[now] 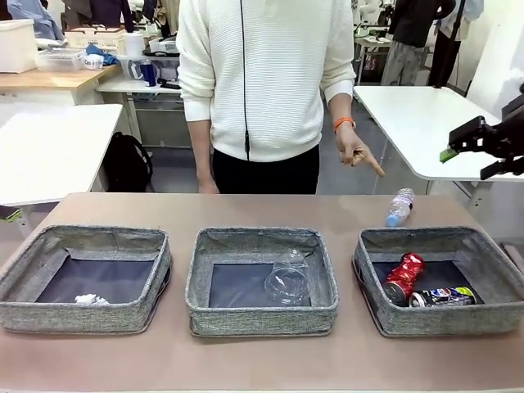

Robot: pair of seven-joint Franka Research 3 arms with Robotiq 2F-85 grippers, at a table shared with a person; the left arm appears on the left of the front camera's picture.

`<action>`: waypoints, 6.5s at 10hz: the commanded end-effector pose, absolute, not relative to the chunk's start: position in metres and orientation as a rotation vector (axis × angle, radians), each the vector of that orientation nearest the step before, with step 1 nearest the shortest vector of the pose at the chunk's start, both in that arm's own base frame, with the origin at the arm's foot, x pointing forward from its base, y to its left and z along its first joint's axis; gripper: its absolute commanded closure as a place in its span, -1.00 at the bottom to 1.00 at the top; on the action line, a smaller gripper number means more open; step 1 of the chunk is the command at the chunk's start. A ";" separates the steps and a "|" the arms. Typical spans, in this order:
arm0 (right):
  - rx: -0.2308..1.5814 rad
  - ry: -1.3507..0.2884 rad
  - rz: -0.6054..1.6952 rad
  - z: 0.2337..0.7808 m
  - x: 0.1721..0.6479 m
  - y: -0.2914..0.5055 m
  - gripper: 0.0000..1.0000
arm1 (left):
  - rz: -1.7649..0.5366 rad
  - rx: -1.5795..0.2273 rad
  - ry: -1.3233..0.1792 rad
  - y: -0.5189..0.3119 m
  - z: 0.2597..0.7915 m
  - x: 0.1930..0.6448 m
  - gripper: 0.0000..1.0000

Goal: Sort the waste into the appropriate baskets.
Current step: Pick up the waste item pointed out by the person.

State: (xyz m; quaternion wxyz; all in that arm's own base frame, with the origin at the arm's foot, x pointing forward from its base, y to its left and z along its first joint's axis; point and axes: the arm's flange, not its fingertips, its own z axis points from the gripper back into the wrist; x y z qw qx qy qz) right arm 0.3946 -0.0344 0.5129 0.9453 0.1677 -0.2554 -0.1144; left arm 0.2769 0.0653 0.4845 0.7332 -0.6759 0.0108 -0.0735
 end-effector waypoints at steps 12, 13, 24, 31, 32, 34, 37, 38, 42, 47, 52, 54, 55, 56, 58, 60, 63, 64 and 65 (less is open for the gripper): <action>0.194 -0.225 -0.537 0.374 0.580 -0.026 -1.00 | -0.159 -1.502 0.022 0.064 0.488 0.276 -1.00; 0.122 -0.224 -0.566 0.373 0.584 -0.023 -1.00 | -0.159 -1.502 0.022 0.064 0.488 0.276 -1.00; -0.023 -0.135 -0.660 0.322 0.643 0.006 -1.00 | -0.159 -1.502 0.022 0.064 0.488 0.276 -1.00; -0.015 -0.105 -0.659 0.320 0.643 0.002 1.00 | -0.159 -1.502 0.022 0.064 0.488 0.276 -1.00; -0.016 -0.102 -0.659 0.320 0.643 0.001 0.70 | -0.159 -1.502 0.022 0.064 0.488 0.276 -1.00; -0.011 -0.111 -0.673 0.319 0.642 -0.001 1.00 | -0.159 -1.502 0.022 0.064 0.488 0.276 -1.00; -0.005 -0.111 -0.678 0.323 0.639 -0.008 1.00 | -0.159 -1.502 0.022 0.064 0.488 0.276 -1.00; -0.003 -0.114 -0.679 0.325 0.637 -0.011 1.00 | -0.159 -1.502 0.022 0.064 0.488 0.276 -1.00; 0.029 -0.181 -0.587 0.442 0.602 -0.021 1.00 | -0.159 -1.502 0.022 0.064 0.488 0.276 -1.00; 0.157 -0.181 0.084 0.539 0.458 0.072 1.00 | -0.159 -1.502 0.022 0.064 0.488 0.276 -1.00; 0.158 -0.194 -0.010 0.554 0.457 0.081 0.62 | -0.159 -1.502 0.022 0.064 0.488 0.276 -1.00; 0.183 -0.156 -0.156 0.568 0.460 0.099 0.62 | -0.159 -1.502 0.022 0.064 0.488 0.276 -1.00; 0.158 -0.177 -0.130 0.596 0.454 0.124 0.62 | -0.159 -1.502 0.022 0.064 0.488 0.276 -1.00; 0.077 -0.169 -0.119 0.625 0.446 0.157 0.62 | -0.159 -1.502 0.022 0.064 0.488 0.276 -1.00; 0.060 -0.214 -0.138 0.671 0.422 0.221 0.62 | -0.159 -1.502 0.022 0.064 0.488 0.276 -1.00; 0.095 -0.194 -0.175 0.711 0.390 0.279 0.62 | -0.159 -1.502 0.022 0.064 0.488 0.276 -1.00; 0.056 -0.207 -0.237 0.751 0.369 0.331 0.62 | -0.159 -1.502 0.022 0.064 0.488 0.276 -1.00; 0.054 -0.206 -0.222 0.760 0.366 0.341 0.62 | -0.159 -1.502 0.022 0.064 0.488 0.276 -1.00; 0.061 -0.189 -0.165 0.769 0.361 0.352 0.62 | -0.159 -1.502 0.022 0.064 0.488 0.276 -1.00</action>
